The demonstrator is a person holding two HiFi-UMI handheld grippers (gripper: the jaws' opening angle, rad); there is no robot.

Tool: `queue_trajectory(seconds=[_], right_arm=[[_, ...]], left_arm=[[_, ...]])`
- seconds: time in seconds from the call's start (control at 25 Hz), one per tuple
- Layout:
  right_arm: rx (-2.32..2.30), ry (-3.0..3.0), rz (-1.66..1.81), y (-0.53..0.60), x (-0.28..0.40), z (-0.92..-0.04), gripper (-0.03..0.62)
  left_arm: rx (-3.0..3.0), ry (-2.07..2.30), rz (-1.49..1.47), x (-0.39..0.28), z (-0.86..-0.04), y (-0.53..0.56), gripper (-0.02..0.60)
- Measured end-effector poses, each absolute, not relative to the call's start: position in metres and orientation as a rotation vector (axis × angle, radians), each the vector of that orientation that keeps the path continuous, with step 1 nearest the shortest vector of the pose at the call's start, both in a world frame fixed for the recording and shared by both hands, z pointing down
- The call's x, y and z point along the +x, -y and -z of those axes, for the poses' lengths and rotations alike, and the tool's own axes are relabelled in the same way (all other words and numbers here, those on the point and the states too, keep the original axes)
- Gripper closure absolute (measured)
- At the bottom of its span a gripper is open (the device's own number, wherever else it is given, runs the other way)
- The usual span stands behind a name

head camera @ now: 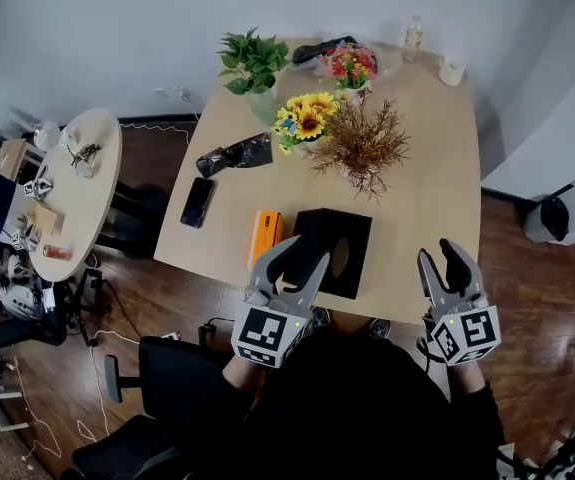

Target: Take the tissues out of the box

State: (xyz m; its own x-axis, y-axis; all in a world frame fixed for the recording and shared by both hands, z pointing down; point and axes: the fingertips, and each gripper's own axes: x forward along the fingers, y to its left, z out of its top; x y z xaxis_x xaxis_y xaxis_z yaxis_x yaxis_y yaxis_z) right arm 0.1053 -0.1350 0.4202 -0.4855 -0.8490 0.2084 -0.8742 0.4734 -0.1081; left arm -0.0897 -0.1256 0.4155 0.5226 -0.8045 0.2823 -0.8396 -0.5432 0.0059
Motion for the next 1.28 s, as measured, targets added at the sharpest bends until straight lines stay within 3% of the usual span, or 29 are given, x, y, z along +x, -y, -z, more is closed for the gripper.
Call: queue_trajectory(seconds=[0.28, 0.4, 0.48, 1.28], right_arm=[[1.687, 2.557, -0.216, 0.126, 0.126, -0.404, 0.476], [1.708, 2.534, -0.169, 0.12, 0.134, -0.406, 0.576], [1.716, 2.514, -0.163, 0.117, 0.138, -0.408, 0.592], [1.708, 2.486, -0.189, 0.12, 0.141, -0.416, 0.594]], left_arm=[[2.567, 1.37, -0.356, -0.059, -0.433, 0.115, 0.433], [2.57, 1.362, -0.362, -0.056, -0.434, 0.117, 0.433], [2.568, 1.367, -0.36, -0.056, -0.434, 0.119, 0.434], [2.53, 1.347, -0.418, -0.058, -0.453, 0.114, 0.434]])
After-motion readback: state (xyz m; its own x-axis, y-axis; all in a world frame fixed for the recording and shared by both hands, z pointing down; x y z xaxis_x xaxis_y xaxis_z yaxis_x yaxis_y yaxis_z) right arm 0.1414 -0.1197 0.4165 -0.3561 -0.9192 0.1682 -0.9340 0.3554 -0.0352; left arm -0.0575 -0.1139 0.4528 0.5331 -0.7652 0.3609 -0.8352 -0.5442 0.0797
